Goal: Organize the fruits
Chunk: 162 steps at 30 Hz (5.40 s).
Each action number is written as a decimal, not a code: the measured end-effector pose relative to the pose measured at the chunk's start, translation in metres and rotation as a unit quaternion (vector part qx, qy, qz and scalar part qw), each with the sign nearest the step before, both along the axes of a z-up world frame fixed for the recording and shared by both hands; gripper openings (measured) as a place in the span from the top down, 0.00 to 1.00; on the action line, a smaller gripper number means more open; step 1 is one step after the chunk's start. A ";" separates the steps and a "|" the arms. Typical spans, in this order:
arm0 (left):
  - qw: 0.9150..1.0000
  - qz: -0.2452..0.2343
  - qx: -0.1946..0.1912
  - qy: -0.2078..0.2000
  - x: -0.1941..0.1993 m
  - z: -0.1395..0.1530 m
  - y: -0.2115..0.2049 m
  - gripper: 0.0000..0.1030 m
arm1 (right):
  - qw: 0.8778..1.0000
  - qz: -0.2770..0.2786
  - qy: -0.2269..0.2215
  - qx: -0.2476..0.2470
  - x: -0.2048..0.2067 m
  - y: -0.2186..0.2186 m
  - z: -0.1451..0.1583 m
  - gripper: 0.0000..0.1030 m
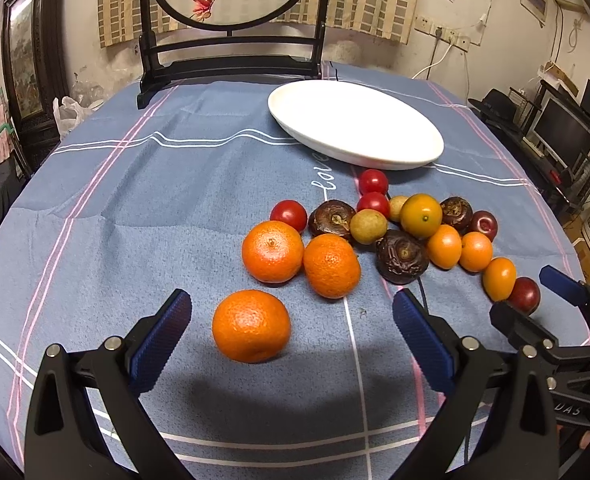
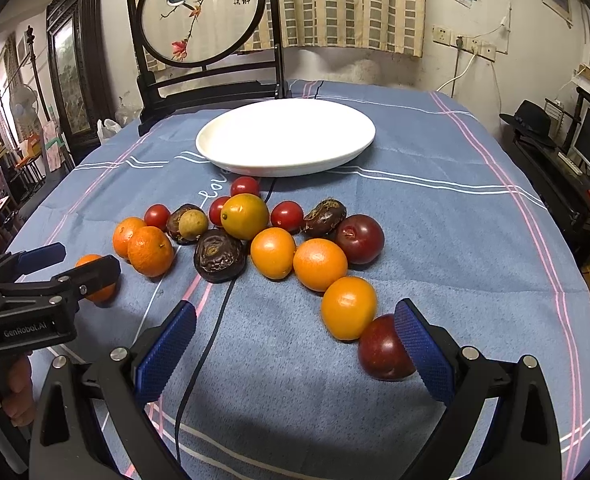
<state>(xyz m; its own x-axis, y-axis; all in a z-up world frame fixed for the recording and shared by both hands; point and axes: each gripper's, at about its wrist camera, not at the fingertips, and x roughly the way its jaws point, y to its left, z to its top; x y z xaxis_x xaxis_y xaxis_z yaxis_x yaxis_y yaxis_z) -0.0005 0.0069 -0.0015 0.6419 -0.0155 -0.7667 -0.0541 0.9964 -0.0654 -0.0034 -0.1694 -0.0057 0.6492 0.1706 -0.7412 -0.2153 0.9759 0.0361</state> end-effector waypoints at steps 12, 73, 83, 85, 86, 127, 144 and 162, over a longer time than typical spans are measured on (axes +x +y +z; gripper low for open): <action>1.000 -0.002 0.001 0.005 0.002 -0.003 0.000 0.04 | 1.000 0.005 0.008 0.000 0.001 0.001 -0.003 0.03; 0.998 -0.034 -0.011 0.045 0.010 -0.038 0.029 0.37 | 1.000 0.023 0.005 0.013 -0.006 -0.011 -0.007 0.03; 0.998 -0.052 -0.011 0.037 0.010 -0.038 0.023 0.57 | 0.999 0.016 -0.018 -0.030 -0.014 -0.027 -0.001 0.03; 0.998 -0.056 -0.014 0.037 0.008 -0.037 0.022 0.57 | 0.998 0.009 -0.015 -0.061 -0.013 -0.030 -0.006 0.03; 0.998 -0.058 -0.015 0.036 0.007 -0.037 0.022 0.57 | 0.997 0.008 -0.013 -0.070 -0.013 -0.030 -0.009 0.03; 0.995 -0.070 -0.027 0.061 0.226 -0.016 -0.025 0.57 | 0.999 0.022 0.013 0.045 0.177 0.024 -0.003 0.55; 0.998 -0.052 -0.032 -0.010 0.142 0.017 0.018 0.09 | 0.999 0.023 -0.016 0.031 0.136 0.007 0.014 0.26; 0.997 -0.027 -0.071 -0.005 0.089 -0.006 0.065 0.08 | 0.999 0.023 0.012 -0.026 0.029 -0.024 -0.019 0.26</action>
<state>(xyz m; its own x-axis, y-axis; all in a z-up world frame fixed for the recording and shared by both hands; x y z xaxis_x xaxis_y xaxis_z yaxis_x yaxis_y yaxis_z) 0.0889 0.0715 -0.0073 0.6441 -0.1575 -0.7485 -0.0001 0.9786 -0.2060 0.0259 -0.1936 -0.0248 0.6239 0.1597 -0.7650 -0.2587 0.9659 -0.0094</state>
